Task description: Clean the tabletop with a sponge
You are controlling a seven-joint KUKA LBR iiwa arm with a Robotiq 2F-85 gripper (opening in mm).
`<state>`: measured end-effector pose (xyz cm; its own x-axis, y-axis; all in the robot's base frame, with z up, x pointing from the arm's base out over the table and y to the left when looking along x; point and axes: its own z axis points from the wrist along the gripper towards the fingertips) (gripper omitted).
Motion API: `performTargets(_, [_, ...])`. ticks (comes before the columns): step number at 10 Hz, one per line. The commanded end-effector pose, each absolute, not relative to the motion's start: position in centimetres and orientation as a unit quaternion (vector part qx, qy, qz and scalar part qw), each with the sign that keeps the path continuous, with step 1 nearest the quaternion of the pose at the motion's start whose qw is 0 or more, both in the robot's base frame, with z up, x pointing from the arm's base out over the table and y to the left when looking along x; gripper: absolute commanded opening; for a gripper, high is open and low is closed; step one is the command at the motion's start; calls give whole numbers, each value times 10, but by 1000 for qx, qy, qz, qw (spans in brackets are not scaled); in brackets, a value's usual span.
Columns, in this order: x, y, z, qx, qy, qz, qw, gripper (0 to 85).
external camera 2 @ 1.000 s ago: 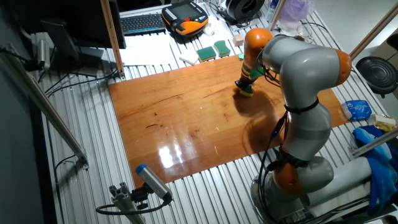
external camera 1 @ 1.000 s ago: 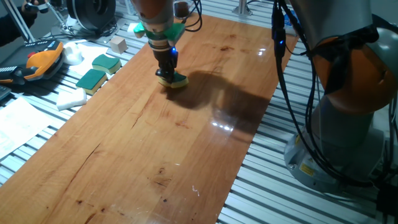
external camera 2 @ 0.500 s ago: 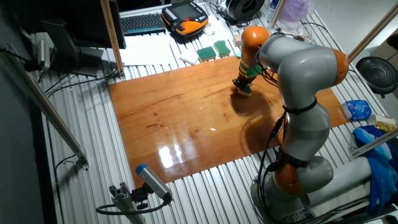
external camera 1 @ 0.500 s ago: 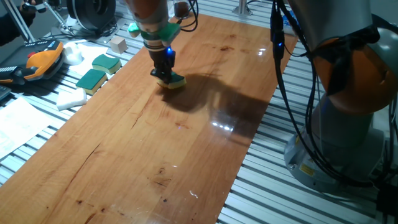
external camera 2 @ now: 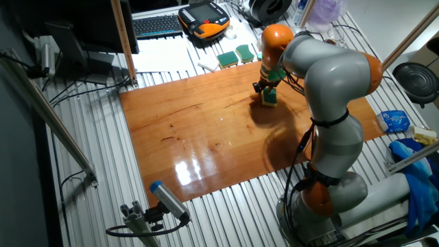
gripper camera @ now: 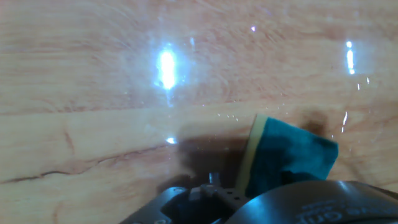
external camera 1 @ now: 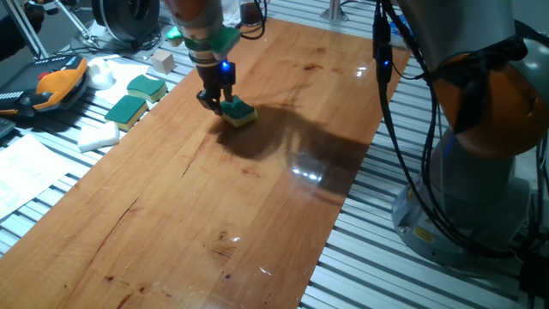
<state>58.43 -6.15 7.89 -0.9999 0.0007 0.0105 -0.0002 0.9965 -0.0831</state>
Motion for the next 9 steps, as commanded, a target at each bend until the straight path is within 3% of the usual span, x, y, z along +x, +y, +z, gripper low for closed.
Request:
performTargets(1, [589, -63, 86, 16, -999, 34, 13, 170])
performTargets(2, [593, -63, 94, 29, -999, 22, 22, 0])
performTargets(9, [594, -58, 126, 39, -998, 38, 15, 0])
